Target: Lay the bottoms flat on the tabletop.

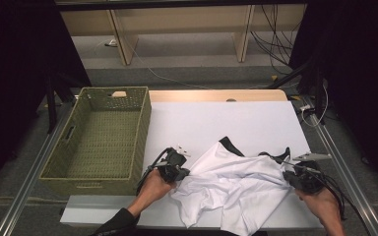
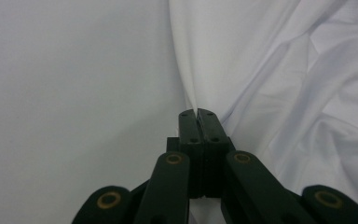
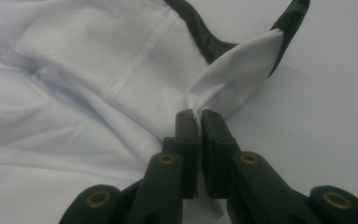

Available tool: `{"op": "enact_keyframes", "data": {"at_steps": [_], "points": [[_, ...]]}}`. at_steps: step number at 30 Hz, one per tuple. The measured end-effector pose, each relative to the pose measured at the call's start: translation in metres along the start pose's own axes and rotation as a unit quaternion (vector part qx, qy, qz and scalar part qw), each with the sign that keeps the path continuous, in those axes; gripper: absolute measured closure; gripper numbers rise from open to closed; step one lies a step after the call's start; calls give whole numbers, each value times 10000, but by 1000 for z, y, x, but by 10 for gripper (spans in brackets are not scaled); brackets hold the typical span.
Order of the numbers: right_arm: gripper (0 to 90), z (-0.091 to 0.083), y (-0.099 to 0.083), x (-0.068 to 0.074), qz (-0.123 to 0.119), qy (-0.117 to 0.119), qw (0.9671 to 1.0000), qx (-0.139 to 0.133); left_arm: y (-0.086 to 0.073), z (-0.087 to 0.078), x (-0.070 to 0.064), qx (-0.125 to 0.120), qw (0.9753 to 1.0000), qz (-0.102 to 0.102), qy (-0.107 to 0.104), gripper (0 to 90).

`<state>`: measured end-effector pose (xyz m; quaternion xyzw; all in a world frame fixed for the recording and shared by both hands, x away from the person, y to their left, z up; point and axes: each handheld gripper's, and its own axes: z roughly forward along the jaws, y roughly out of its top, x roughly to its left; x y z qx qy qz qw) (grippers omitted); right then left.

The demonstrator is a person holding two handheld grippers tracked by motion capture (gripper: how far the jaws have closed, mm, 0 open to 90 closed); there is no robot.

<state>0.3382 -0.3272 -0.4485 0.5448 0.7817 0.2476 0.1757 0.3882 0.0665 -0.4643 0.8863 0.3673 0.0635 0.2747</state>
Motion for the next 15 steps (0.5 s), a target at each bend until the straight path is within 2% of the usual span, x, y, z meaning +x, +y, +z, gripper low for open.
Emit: {"op": "enact_keyframes", "data": {"at_steps": [3, 5, 7, 8, 9, 10, 11, 13, 15], "points": [[860, 0, -4, 4, -53, 101, 9999, 84, -3, -3, -3, 60, 9999, 68, -63, 887], [834, 0, -5, 5, -53, 117, 9998, 138, 0, -6, -4, -34, 10000, 15, -15, 870], [744, -2, -4, 3, -4, 89, 9999, 126, 7, -9, -2, -157, 9999, -33, -12, 803], [659, -3, -3, 1, 76, 78, 9999, 99, 11, -10, 0, -211, 9998, -47, -13, 715], [565, -5, -1, -2, 186, 43, 9998, 45, 15, -10, 0, -312, 9995, -63, -3, 715], [492, -7, 1, -5, 272, -6, 9996, -46, 20, -9, 1, -404, 9992, -44, 22, 672], [447, -9, 3, -8, 366, -133, 9991, -151, 25, -8, 2, -457, 9989, -113, 8, 651], [411, -11, 10, -13, 488, -363, 9976, -318, 36, -2, 4, -518, 9983, -261, -45, 590], [386, -9, 16, -18, 568, -457, 9965, -398, 45, 4, 7, -537, 9978, -379, -53, 521]]}}
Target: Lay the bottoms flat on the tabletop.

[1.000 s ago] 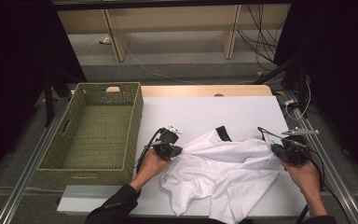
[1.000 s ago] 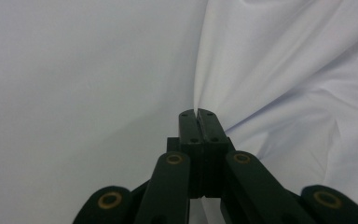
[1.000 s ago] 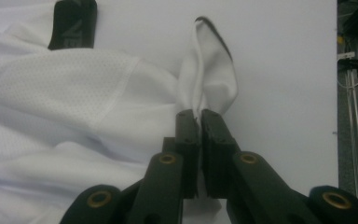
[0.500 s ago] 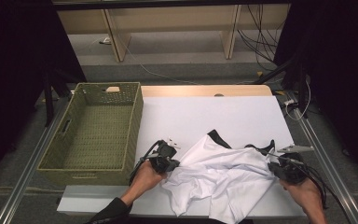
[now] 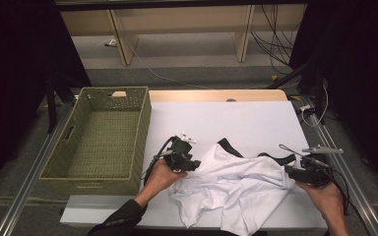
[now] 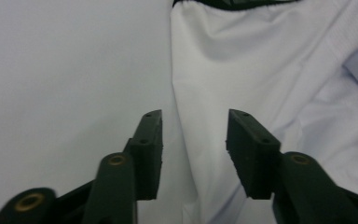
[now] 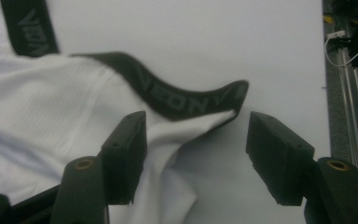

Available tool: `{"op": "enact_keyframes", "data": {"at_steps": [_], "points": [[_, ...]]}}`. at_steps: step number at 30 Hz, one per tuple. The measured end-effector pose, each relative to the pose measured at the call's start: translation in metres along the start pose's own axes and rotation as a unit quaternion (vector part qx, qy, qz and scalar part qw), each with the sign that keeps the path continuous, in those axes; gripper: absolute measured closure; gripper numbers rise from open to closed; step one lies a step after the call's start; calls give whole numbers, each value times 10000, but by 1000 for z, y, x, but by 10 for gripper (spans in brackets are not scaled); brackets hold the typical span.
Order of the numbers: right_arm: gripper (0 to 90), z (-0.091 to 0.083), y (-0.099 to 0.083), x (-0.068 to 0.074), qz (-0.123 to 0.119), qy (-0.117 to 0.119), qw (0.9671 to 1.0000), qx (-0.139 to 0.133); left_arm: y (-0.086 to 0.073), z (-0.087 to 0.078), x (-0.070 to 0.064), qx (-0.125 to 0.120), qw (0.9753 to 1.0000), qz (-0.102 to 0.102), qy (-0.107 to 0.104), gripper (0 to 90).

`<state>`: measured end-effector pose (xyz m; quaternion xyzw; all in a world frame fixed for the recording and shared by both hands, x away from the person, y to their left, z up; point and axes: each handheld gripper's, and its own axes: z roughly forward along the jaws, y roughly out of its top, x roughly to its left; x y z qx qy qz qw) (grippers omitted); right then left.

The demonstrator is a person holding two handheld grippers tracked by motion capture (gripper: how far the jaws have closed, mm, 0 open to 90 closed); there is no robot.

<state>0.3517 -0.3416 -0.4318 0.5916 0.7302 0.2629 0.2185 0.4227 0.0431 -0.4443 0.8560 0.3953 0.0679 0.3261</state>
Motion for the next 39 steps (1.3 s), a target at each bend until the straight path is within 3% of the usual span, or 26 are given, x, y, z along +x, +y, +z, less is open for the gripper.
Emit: {"op": "enact_keyframes", "data": {"at_steps": [5, 10, 18, 23, 30, 32, 35, 38, 39], "points": [[365, 11, 12, -12, 249, -33, 9997, -35, 17, 18, 7, 2, 9998, -210, -35, 452], [360, 19, 19, -15, 251, -107, 9996, -15, 26, 33, 10, 62, 9993, -349, -107, 419], [360, 36, 21, -17, 257, -85, 9989, 384, 36, 56, 11, 201, 9990, -410, 13, 340], [435, 40, 12, -20, 265, -39, 9975, 652, 39, 68, 11, 295, 9986, -427, -37, 316], [590, 41, 3, -20, 157, 110, 9966, 796, 46, 73, 6, 323, 9989, -335, -91, 309], [637, 42, 3, -19, 116, 142, 9966, 809, 46, 74, 3, 296, 9987, -363, -222, 329], [723, 43, 4, -17, 94, 186, 9964, 822, 47, 76, -2, 266, 9993, -179, -182, 402], [815, 45, 6, -16, 11, 274, 9963, 813, 50, 78, -8, 295, 9994, 172, -20, 571], [831, 45, 7, -15, 0, 283, 9964, 805, 51, 79, -8, 337, 9991, 244, -58, 669]]}}
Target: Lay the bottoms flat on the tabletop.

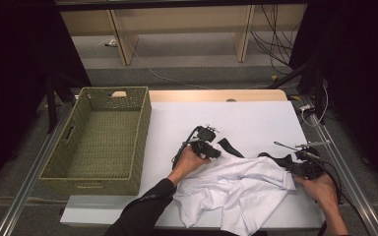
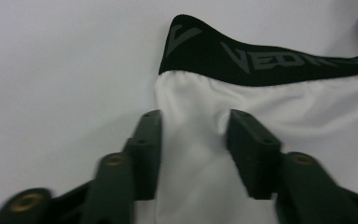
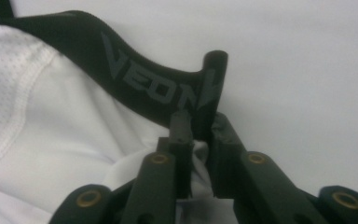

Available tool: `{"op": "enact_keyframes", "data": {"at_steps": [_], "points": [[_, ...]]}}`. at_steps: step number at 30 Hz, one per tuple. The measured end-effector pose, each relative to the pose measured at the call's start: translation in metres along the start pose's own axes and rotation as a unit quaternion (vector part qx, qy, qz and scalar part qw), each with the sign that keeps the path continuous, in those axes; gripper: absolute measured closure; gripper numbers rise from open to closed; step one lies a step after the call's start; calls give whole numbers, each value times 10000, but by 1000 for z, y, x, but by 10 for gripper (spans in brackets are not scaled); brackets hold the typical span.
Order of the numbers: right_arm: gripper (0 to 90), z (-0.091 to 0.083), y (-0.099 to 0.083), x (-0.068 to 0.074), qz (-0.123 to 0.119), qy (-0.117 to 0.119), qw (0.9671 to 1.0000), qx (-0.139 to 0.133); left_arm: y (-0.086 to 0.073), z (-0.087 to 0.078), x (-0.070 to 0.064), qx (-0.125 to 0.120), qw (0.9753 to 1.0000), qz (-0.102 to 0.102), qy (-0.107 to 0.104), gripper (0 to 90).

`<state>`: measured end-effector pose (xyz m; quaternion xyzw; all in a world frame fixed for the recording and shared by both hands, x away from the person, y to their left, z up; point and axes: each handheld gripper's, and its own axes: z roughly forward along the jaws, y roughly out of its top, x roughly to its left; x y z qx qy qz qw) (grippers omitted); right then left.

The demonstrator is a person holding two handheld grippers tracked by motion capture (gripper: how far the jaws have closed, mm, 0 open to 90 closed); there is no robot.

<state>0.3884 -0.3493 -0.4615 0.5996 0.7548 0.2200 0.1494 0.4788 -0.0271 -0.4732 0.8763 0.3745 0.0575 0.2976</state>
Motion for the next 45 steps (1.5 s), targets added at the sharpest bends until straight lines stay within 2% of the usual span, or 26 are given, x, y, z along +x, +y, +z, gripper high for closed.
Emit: {"op": "enact_keyframes", "data": {"at_steps": [2, 4, 5, 9, 14, 17, 19, 26, 35, 38, 40, 45], "points": [[850, 0, 4, 0, -57, -4, 10000, -51, 1, 1, -1, 7, 10000, 81, -2, 825], [856, -1, 8, 0, -73, 17, 9999, -142, 0, 1, 0, -51, 9998, 159, 57, 874], [857, -1, 10, 0, -137, 30, 9998, -172, -1, 0, 3, -88, 9998, 144, 79, 877], [858, -1, 19, 0, -216, 65, 9992, -338, -3, -8, 19, -214, 9997, -134, 67, 887], [858, 2, 32, 2, -263, 88, 9985, -467, -4, -20, 35, -393, 9983, -285, 308, 889], [858, 5, 41, 6, -311, 95, 9976, -604, -4, -29, 43, -529, 9969, -343, 470, 889], [857, 7, 49, 9, -437, 84, 9969, -651, -4, -35, 48, -591, 9958, -339, 609, 889], [856, 18, 77, 17, -534, 79, 9949, -851, -5, -48, 71, -746, 9909, -687, 890, 889], [857, 28, 110, 29, -679, -139, 9927, -984, -6, -57, 81, -869, 9869, -792, 1101, 889], [856, 30, 120, 30, -633, -188, 9922, -1057, -6, -63, 85, -966, 9847, -855, 1172, 889], [856, 32, 124, 29, -544, -159, 9928, -1058, -5, -66, 87, -986, 9841, -866, 1200, 889], [856, 40, 131, 33, -546, -180, 9933, -1003, -3, -70, 91, -1022, 9826, -873, 1285, 889]]}}
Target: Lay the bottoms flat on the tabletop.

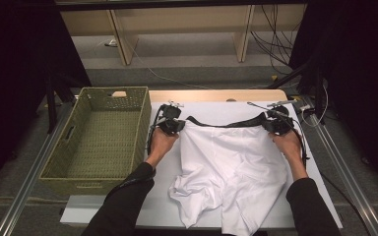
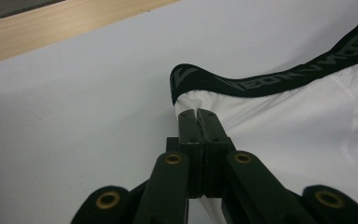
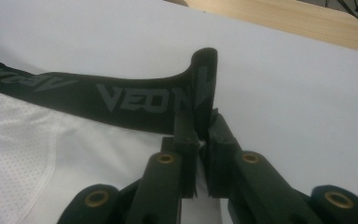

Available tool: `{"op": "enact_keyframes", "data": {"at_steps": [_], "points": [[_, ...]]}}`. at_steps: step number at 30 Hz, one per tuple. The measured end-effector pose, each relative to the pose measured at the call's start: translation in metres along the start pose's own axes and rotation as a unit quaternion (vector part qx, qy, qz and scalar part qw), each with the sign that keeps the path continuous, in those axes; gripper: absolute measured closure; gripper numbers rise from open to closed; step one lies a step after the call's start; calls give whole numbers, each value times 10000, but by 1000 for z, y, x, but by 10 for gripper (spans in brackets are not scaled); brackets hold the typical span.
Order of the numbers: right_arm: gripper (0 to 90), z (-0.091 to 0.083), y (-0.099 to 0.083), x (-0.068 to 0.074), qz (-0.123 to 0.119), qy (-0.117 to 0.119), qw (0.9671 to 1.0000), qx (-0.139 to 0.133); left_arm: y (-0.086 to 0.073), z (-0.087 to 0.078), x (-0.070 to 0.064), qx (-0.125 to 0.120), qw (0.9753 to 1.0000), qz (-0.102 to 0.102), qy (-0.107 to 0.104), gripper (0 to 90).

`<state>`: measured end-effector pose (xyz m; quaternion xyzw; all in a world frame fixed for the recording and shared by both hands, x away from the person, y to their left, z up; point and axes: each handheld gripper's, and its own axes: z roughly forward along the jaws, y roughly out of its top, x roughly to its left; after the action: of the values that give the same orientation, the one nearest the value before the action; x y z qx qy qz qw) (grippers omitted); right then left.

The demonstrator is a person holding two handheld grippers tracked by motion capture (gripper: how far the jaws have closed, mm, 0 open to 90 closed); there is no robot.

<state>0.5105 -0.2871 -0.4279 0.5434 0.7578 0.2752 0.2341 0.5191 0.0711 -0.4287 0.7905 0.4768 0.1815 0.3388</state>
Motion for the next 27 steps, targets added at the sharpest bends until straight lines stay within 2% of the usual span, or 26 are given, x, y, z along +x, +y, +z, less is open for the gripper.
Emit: {"op": "enact_keyframes", "data": {"at_steps": [7, 10, 12, 14, 17, 20, 23, 27], "points": [[852, 9, 8, 4, 64, -46, 10000, -28, 3, 2, 5, -60, 9998, -127, 105, 888], [850, 11, 11, 4, 72, -53, 9999, -53, 4, 3, 7, -92, 9997, -230, 77, 886], [815, 13, 12, 5, 76, -77, 9999, -36, 3, 5, 6, -78, 9996, -268, 53, 875], [754, 14, 12, 5, 63, -112, 9999, 63, 2, 5, 4, -20, 9998, -178, 32, 850], [563, 13, 11, 3, 129, -54, 9998, 124, 0, 3, 1, 25, 9998, -198, -81, 742], [459, 6, 8, 2, 162, -38, 9997, 173, 0, -2, -3, 2, 9998, -150, -137, 663], [418, -4, 4, 2, 204, 14, 9996, 172, 0, -9, -8, 10, 9996, -169, -228, 558], [401, -19, -8, 2, 174, 139, 9996, 199, -3, -17, -13, 88, 9988, -338, -336, 434]]}}
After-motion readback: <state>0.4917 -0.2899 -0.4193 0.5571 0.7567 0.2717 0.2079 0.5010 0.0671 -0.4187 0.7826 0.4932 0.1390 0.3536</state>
